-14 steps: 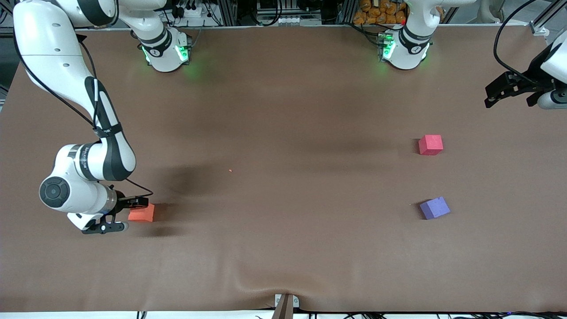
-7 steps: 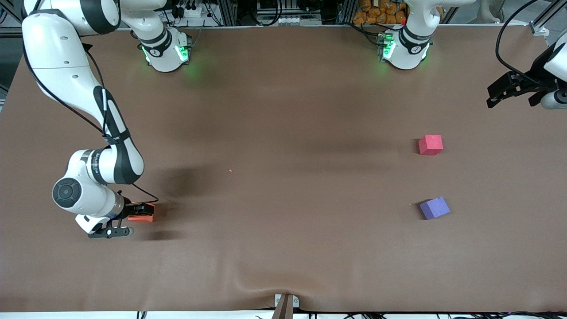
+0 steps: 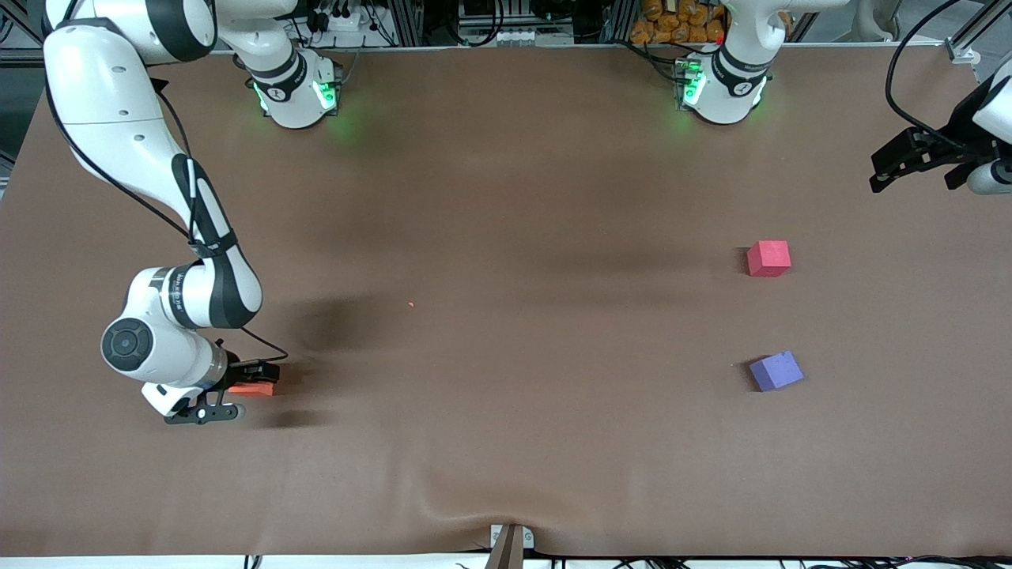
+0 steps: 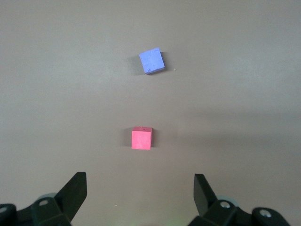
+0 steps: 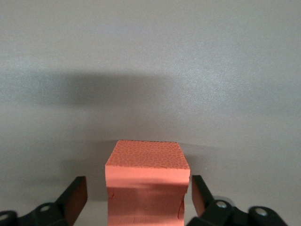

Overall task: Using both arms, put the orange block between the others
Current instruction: 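Close the right gripper on the orange cube and lift it, then carry the orange cube toward the table middle with the right gripper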

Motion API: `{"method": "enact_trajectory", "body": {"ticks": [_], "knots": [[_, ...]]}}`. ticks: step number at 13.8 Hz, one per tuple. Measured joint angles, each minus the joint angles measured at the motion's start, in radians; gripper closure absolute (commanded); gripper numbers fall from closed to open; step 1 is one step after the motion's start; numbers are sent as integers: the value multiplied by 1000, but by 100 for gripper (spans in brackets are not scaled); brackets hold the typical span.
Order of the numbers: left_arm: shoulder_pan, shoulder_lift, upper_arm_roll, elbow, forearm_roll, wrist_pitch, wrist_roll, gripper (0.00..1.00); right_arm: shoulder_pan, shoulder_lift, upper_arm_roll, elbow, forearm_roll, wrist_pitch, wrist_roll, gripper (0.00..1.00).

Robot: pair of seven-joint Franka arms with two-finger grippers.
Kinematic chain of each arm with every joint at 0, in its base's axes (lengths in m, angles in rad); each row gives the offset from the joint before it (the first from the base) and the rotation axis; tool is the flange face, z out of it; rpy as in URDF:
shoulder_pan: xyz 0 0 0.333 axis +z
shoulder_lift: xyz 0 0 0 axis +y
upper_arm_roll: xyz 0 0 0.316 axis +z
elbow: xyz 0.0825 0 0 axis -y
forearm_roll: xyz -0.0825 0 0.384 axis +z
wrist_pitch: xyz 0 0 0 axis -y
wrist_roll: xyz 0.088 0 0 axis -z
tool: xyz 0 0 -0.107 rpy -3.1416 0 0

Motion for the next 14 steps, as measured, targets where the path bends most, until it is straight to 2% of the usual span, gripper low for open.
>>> {"method": "enact_trajectory", "body": {"ticks": [3, 4, 10, 14], "knots": [[2, 0, 0, 5, 0, 1, 0, 0, 0, 0, 0, -1, 0, -4, 0, 84], [3, 0, 1, 10, 0, 1, 0, 0, 0, 0, 0, -1, 0, -7, 0, 100], [33, 0, 5, 17, 0, 1, 0, 0, 4, -1, 1, 7, 0, -38, 34, 100], [35, 0, 4, 28, 0, 1, 0, 0, 94, -3, 15, 59, 1, -217, 254, 100]]}}
